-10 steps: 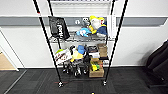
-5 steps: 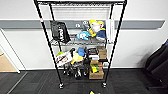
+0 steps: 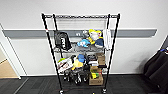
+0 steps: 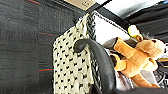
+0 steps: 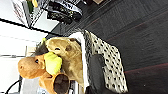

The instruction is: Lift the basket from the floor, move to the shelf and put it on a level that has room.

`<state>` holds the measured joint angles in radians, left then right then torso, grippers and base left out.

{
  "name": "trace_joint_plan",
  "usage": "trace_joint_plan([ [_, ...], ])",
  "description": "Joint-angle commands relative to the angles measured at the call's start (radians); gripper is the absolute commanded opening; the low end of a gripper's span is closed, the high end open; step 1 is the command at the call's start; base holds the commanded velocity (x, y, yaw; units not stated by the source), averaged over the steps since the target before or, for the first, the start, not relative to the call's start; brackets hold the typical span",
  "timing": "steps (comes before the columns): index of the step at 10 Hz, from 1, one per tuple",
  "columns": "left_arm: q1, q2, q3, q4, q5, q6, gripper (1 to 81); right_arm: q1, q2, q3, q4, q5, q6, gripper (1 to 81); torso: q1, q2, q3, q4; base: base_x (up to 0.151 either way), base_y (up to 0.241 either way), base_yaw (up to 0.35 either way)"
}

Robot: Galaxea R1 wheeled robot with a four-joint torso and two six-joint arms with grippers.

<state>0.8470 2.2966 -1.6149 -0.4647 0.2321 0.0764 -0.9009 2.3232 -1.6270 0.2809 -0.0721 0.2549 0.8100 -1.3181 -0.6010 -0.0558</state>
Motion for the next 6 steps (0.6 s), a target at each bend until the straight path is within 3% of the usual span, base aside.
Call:
trace_joint_plan([
  [1, -0.104, -0.075, 0.038, 0.000, 0.033, 0.011, 1.0, 0.085, -0.069, 0.038, 0.008, 0.032, 0.001, 1.0, -0.063, 0.098, -0.001, 0.000, 0.000, 0.000, 0.000],
  [6, -0.078, -0.095, 0.085, 0.001, 0.018, 0.011, 1.0, 0.101, -0.149, 0.129, 0.006, 0.046, 0.001, 1.0, -0.167, 0.258, 0.007, 0.000, 0.000, 0.000, 0.000],
])
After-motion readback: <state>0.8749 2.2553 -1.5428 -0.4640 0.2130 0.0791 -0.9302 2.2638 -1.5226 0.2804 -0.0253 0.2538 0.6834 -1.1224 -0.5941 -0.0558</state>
